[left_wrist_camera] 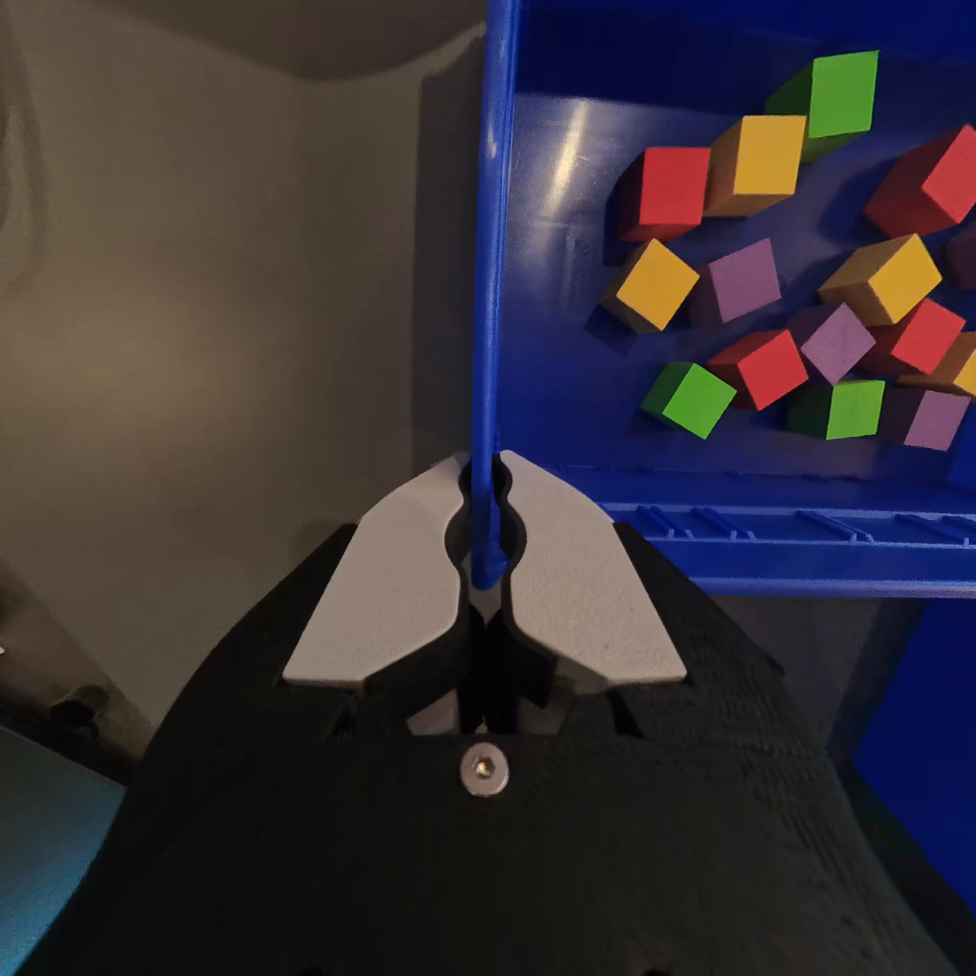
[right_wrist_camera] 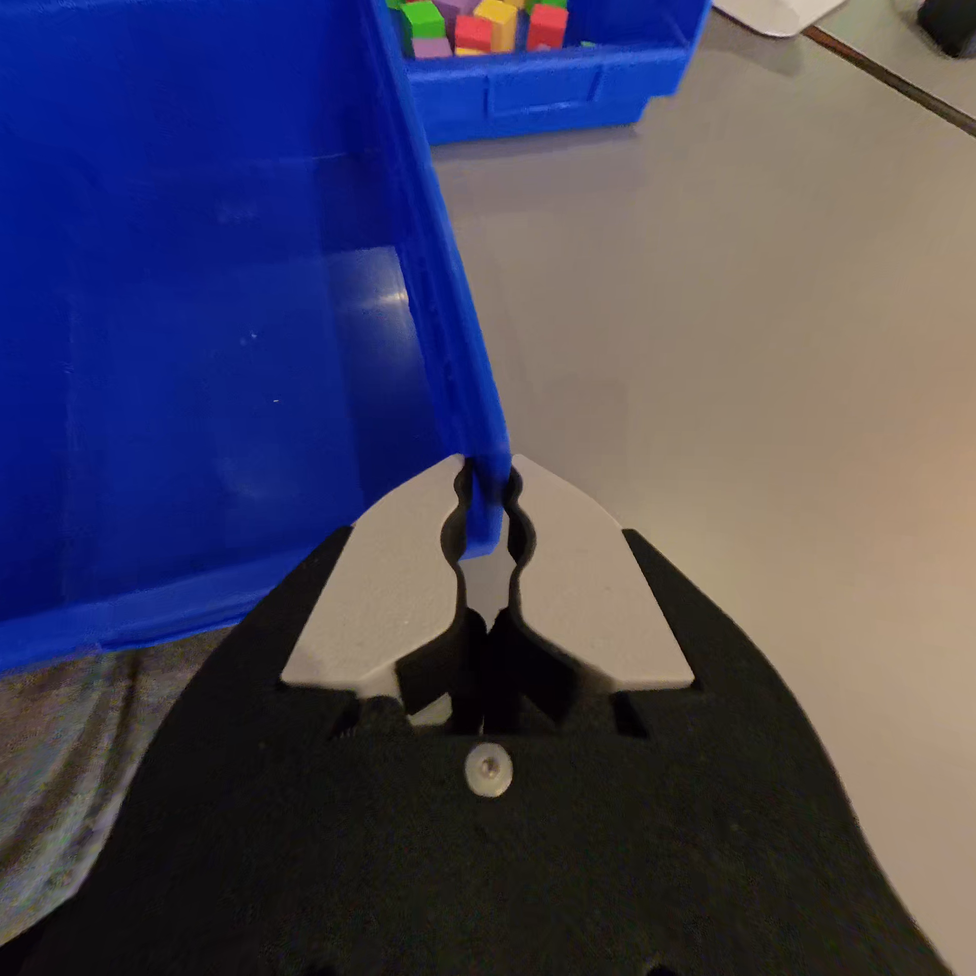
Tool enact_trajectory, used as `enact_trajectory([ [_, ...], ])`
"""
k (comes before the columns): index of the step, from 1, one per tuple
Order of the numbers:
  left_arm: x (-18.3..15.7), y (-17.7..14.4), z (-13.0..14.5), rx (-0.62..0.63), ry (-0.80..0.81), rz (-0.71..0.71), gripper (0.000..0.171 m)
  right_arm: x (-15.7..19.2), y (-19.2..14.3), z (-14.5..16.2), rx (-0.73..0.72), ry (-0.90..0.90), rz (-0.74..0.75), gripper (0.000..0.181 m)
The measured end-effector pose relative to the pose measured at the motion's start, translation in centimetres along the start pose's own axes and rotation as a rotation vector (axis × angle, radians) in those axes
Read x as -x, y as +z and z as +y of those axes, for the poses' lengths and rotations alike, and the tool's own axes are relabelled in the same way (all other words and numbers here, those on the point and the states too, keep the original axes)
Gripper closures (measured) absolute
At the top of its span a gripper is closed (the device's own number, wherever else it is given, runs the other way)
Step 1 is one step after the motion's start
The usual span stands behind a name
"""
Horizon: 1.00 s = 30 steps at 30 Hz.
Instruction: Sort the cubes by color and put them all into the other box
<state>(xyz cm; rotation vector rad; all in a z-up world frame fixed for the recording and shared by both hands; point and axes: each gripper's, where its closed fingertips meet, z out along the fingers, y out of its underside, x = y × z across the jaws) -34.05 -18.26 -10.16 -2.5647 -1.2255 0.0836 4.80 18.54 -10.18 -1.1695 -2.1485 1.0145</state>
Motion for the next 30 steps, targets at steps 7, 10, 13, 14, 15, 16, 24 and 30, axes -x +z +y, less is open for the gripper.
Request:
enact_trajectory([
  [7,1.6,-0.7,1.7,-0.008,-0.015,0.006,0.167,-5.1,-3.4,3.3,0.015,0.077,0.103,0.170],
  [10,1.6,-0.8,2.2,-0.020,0.049,0.017,0.168,-7.3,-4.4,4.1,-0.003,0.125,0.158,0.170],
  [13,1.5,-0.9,2.5,-0.025,0.081,0.027,0.168,-9.2,-4.9,4.7,-0.020,0.180,0.207,0.171],
  [14,1.5,-0.9,2.5,-0.028,0.092,0.028,0.168,-9.7,-5.0,4.8,-0.028,0.195,0.222,0.171],
  [15,1.5,-0.9,2.5,-0.033,0.097,0.029,0.168,-10.2,-5.1,4.9,-0.032,0.207,0.236,0.172],
  [16,1.5,-0.9,2.5,-0.037,0.099,0.032,0.168,-10.6,-5.1,5.0,-0.033,0.218,0.250,0.172],
  [24,1.3,-1.1,1.9,-0.058,0.095,0.045,0.150,-14.6,-6.2,6.2,-0.051,0.341,0.381,0.171],
  [30,-1.5,-4.5,1.1,-0.107,0.210,0.094,0.104,-15.5,-6.4,6.2,-0.063,0.354,0.392,0.171],
])
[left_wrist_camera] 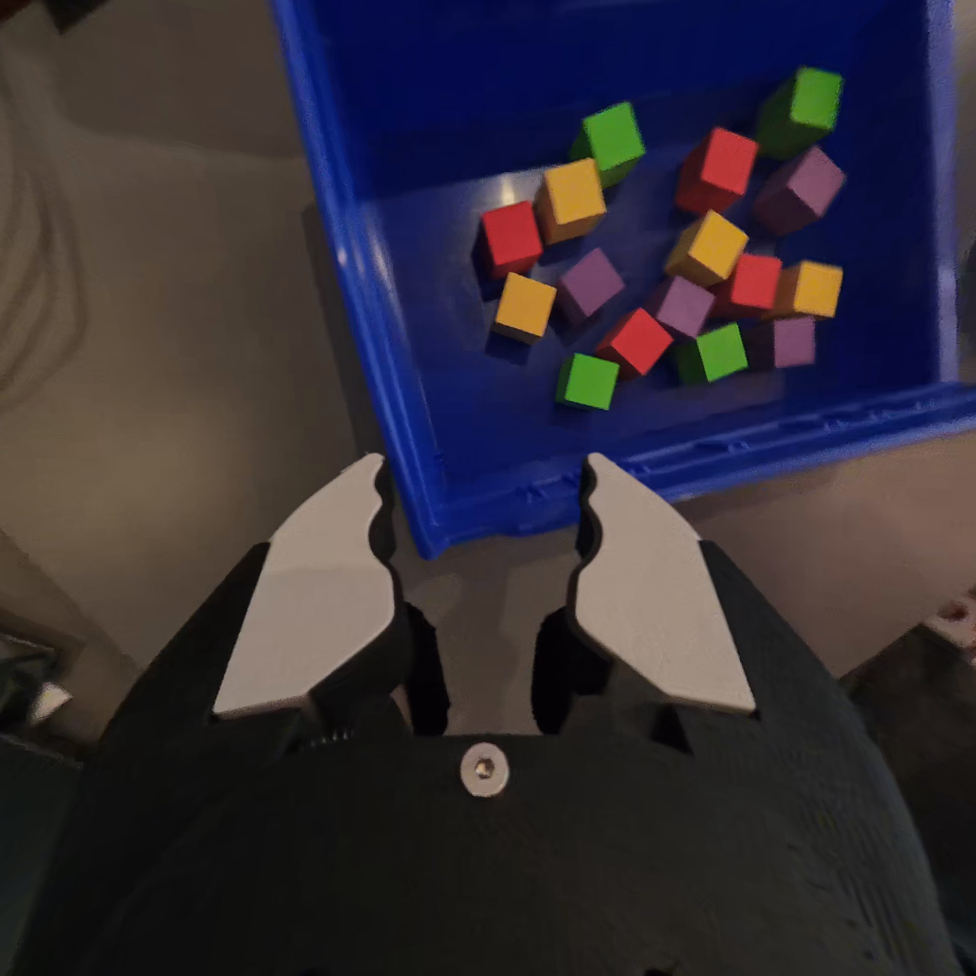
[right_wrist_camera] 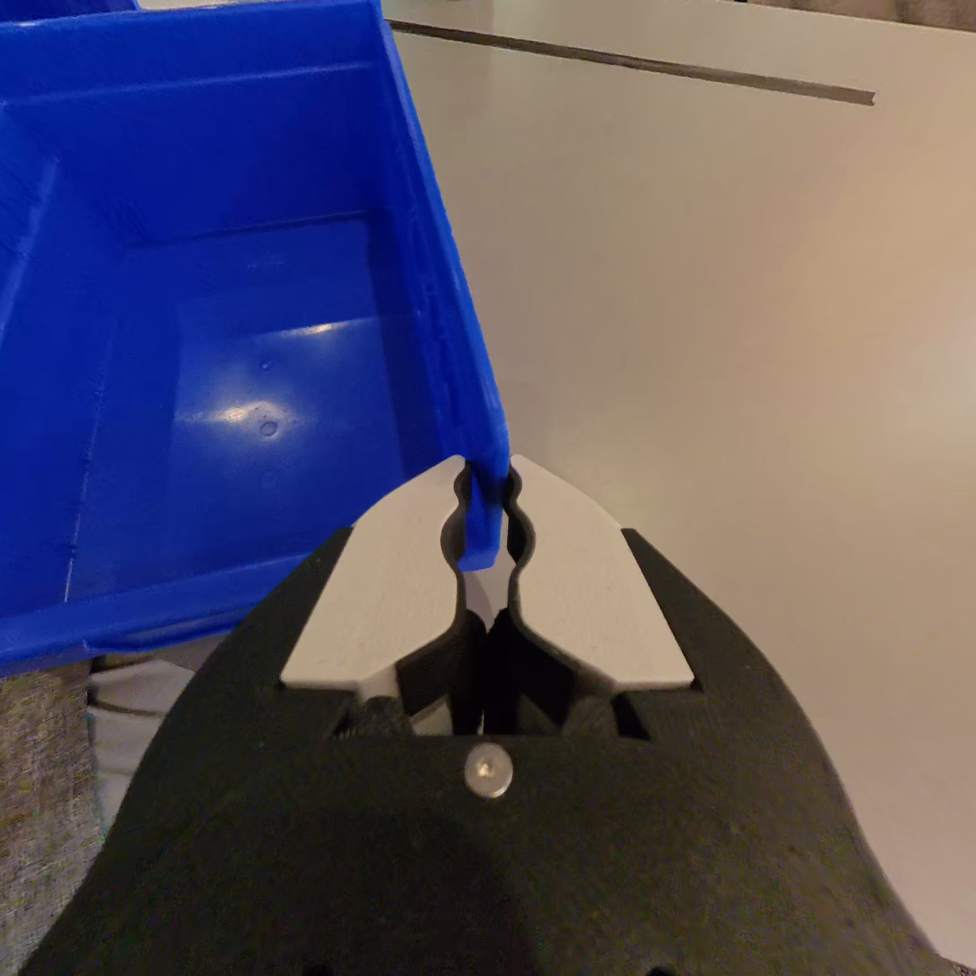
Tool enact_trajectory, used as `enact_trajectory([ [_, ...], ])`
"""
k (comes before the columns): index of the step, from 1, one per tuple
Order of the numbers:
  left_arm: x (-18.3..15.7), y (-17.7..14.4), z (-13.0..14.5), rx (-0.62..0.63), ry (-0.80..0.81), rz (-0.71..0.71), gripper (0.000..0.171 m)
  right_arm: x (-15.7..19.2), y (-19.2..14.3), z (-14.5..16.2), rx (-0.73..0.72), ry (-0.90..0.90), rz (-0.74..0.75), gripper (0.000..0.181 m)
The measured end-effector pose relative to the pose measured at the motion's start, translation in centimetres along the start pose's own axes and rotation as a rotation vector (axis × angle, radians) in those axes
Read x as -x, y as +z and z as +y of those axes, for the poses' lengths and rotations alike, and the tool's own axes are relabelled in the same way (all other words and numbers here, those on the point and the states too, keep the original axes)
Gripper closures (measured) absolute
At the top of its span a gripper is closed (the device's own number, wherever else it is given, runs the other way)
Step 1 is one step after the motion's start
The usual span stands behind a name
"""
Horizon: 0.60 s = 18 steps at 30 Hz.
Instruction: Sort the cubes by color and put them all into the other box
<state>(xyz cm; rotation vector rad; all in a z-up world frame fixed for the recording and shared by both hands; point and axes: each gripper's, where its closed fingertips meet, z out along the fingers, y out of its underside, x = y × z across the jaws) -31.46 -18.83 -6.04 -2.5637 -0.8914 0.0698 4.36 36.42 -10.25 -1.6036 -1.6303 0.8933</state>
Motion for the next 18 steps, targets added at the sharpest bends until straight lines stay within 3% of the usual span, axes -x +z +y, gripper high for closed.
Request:
enact_trajectory([
  [2,-2.2,-1.3,-0.3,0.007,0.185,-0.013,0.117,-0.1,0.1,-0.1,-0.004,0.002,0.002,0.171],
  [4,-3.8,-2.6,-0.9,0.013,0.316,-0.099,0.117,-0.2,0.2,0.0,-0.007,0.003,0.006,0.170],
  [6,-7.5,-3.1,-1.6,0.009,0.461,-0.060,0.117,-0.3,0.2,-0.1,-0.009,0.010,0.005,0.170],
  [8,-11.6,-2.8,-1.9,-0.005,0.686,-0.011,0.116,-0.4,0.3,-0.1,-0.010,0.013,0.005,0.170],
  [11,-16.0,-0.9,-1.1,0.072,0.975,0.033,0.117,-0.4,0.3,-0.1,-0.007,0.019,0.005,0.170],
  [14,-18.2,1.3,-0.8,0.165,1.118,0.066,0.116,-0.4,0.3,-0.1,-0.003,0.022,0.008,0.170],
  [18,-20.5,3.7,-0.8,0.254,1.172,0.158,0.120,-0.5,0.4,-0.1,-0.002,0.024,0.013,0.170],
])
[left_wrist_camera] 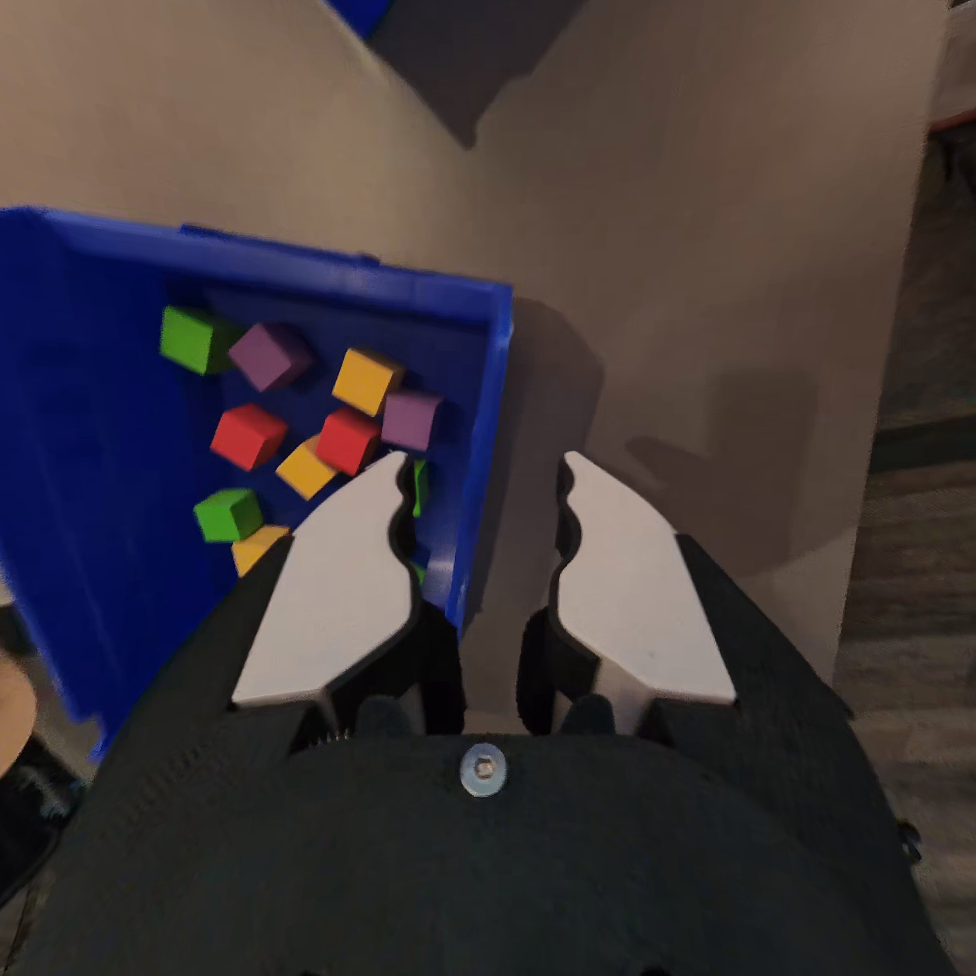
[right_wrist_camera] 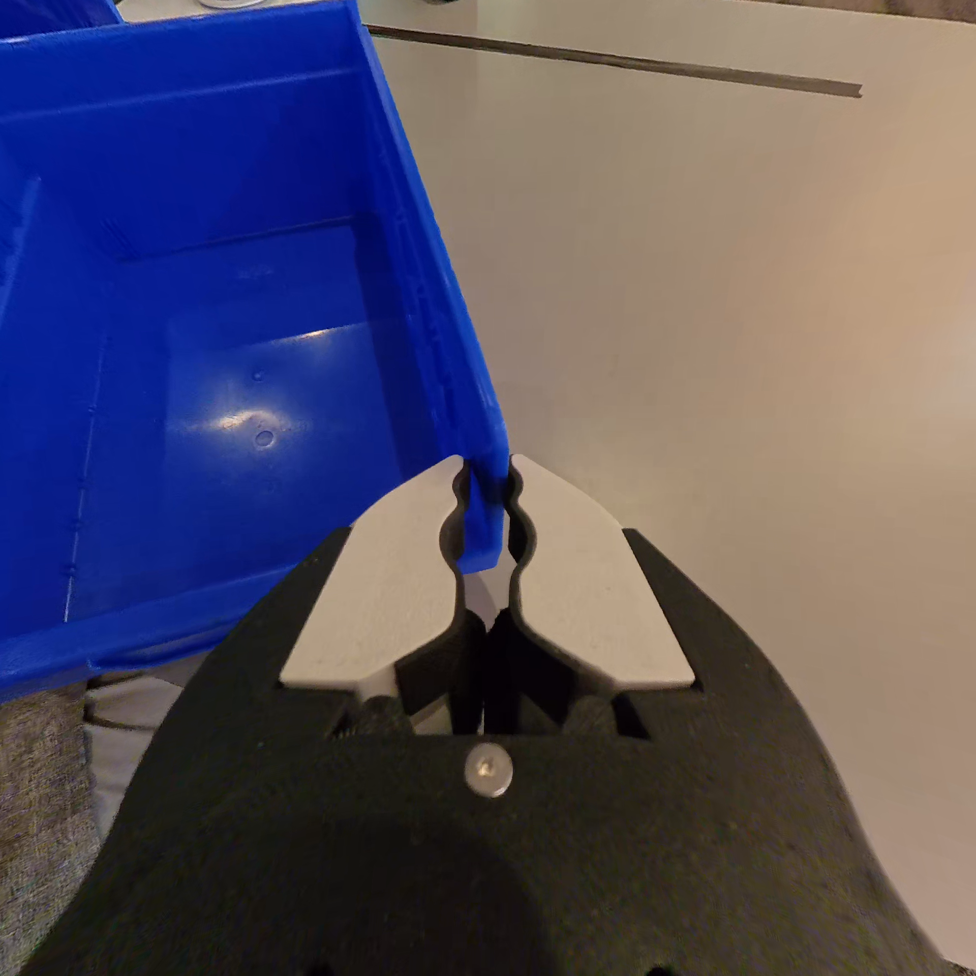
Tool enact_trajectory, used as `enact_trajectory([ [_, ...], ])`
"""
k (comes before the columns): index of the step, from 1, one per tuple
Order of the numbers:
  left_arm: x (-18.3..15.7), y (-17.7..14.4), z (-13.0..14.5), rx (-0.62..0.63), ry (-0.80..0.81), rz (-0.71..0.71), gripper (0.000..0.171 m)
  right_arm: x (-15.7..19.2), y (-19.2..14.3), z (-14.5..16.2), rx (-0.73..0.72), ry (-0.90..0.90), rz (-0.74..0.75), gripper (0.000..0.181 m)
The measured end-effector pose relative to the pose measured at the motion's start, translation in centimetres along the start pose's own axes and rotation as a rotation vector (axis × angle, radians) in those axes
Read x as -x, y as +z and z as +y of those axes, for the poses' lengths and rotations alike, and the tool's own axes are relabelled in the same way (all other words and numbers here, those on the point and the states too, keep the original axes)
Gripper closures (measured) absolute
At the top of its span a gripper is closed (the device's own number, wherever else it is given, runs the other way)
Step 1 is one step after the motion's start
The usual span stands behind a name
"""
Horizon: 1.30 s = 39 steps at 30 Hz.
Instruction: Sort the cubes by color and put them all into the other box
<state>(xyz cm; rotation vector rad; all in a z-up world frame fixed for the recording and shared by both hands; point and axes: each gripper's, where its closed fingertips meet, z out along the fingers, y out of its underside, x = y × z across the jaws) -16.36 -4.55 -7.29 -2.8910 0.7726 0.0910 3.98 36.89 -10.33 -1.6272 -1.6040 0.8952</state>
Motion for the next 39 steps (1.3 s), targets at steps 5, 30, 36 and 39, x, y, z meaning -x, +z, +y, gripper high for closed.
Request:
enact_trajectory([
  [5,-0.2,2.3,-1.5,0.055,0.079,0.037,0.161,-0.1,0.1,0.0,-0.001,0.000,0.004,0.170],
  [30,-7.6,-1.9,4.1,-0.103,-0.205,0.121,0.097,0.2,0.0,0.1,0.008,-0.032,0.027,0.169],
  [36,-1.9,-0.2,-1.0,-0.124,-0.643,-0.123,0.099,0.2,0.0,0.0,-0.015,-0.022,0.016,0.170],
  [39,-1.2,2.7,-1.3,-0.039,-0.750,-0.149,0.110,0.4,0.0,0.1,-0.014,-0.036,0.009,0.170],
])
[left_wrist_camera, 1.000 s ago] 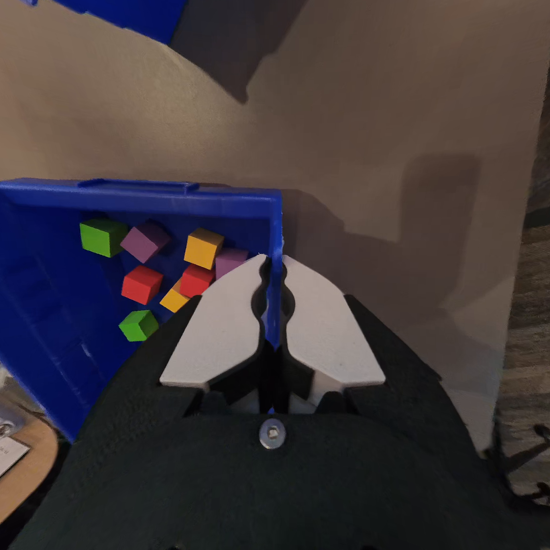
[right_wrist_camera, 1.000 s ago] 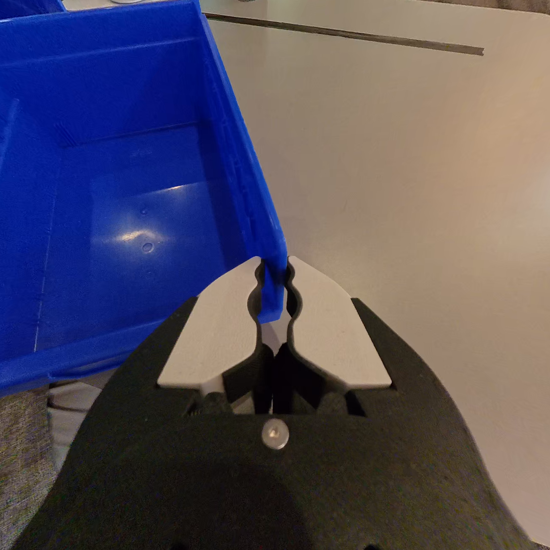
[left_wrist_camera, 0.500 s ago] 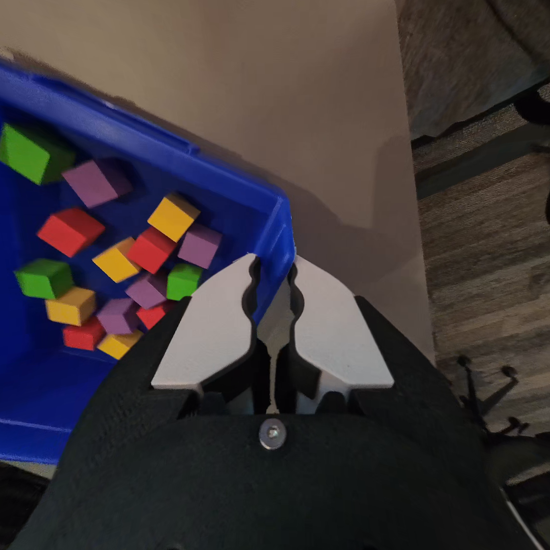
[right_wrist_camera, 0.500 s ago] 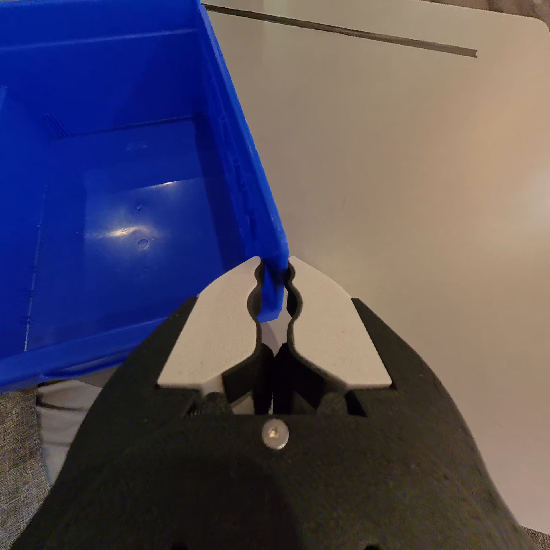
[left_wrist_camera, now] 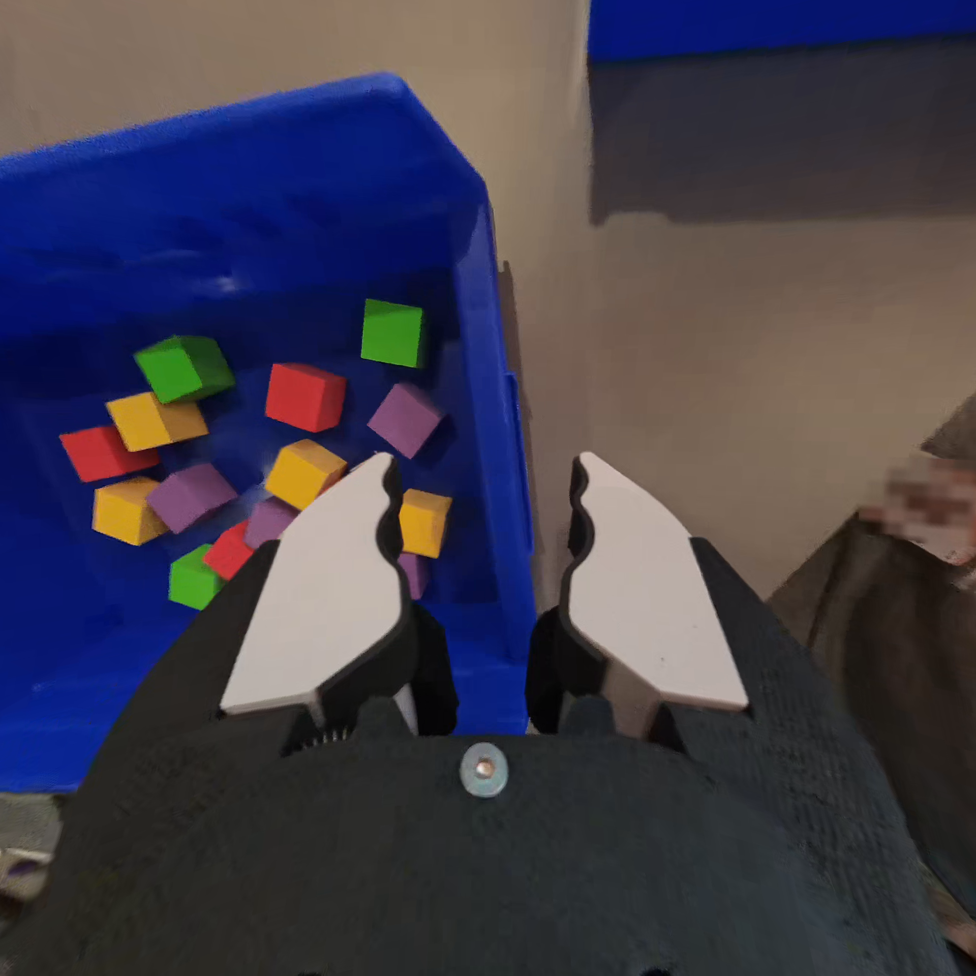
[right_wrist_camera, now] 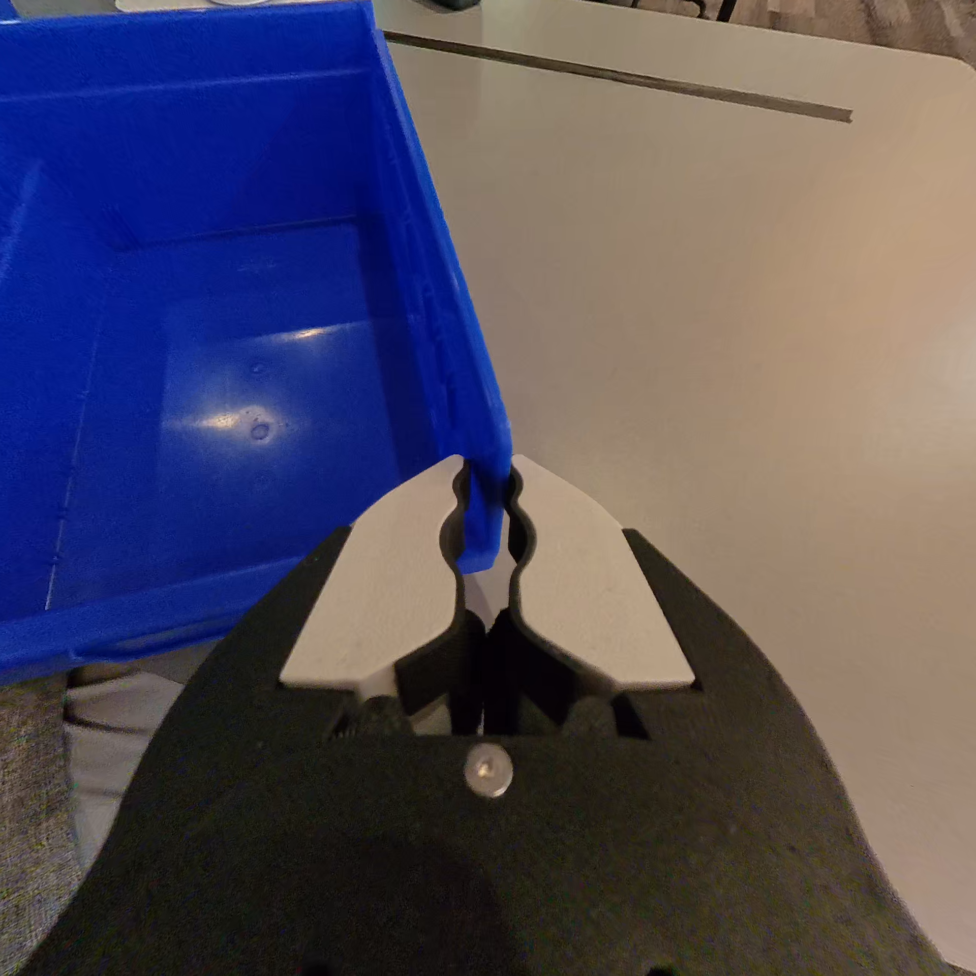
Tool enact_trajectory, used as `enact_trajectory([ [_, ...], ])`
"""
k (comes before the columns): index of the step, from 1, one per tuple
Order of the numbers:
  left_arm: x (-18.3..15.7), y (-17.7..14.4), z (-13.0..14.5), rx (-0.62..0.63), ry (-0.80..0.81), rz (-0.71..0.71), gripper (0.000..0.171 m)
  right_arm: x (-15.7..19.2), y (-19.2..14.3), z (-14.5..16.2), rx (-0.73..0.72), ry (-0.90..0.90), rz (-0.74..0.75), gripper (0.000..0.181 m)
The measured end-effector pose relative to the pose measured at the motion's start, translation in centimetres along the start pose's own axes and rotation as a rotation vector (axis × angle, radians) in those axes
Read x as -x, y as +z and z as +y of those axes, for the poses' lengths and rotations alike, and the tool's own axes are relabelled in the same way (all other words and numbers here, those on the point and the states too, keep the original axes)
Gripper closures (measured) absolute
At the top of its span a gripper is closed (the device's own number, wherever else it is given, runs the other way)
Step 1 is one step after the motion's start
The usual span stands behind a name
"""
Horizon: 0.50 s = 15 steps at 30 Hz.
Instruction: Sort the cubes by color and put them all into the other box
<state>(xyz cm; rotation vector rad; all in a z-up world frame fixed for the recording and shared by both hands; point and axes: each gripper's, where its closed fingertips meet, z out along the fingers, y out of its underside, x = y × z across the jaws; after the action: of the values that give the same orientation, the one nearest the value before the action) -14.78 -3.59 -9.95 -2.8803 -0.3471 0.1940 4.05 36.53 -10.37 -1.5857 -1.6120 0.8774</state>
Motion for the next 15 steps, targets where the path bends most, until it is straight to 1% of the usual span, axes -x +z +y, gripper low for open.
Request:
enact_trajectory([
  [2,-0.8,1.7,-0.1,0.029,-0.045,0.022,0.109,0.0,0.0,0.0,-0.004,-0.010,-0.006,0.170],
  [4,-0.5,3.2,0.4,0.072,-0.070,-0.002,0.111,0.1,0.0,0.0,-0.011,-0.015,-0.014,0.170],
  [6,-0.6,4.3,1.0,0.108,-0.097,0.020,0.114,0.2,-0.1,0.0,-0.019,-0.014,-0.023,0.171],
  [8,-0.7,4.9,1.5,0.131,-0.094,0.047,0.143,0.2,-0.1,0.0,-0.023,-0.016,-0.028,0.171],
  [9,-0.7,5.0,1.7,0.135,-0.090,0.049,0.147,0.3,-0.2,0.0,-0.024,-0.018,-0.030,0.171],
  [12,-0.8,4.8,2.4,0.141,-0.033,0.056,0.148,0.3,-0.2,0.1,-0.023,-0.020,-0.036,0.171],
  [15,-1.1,4.2,4.3,0.172,0.120,0.058,0.147,0.4,-0.3,0.1,-0.018,-0.021,-0.032,0.171],
])
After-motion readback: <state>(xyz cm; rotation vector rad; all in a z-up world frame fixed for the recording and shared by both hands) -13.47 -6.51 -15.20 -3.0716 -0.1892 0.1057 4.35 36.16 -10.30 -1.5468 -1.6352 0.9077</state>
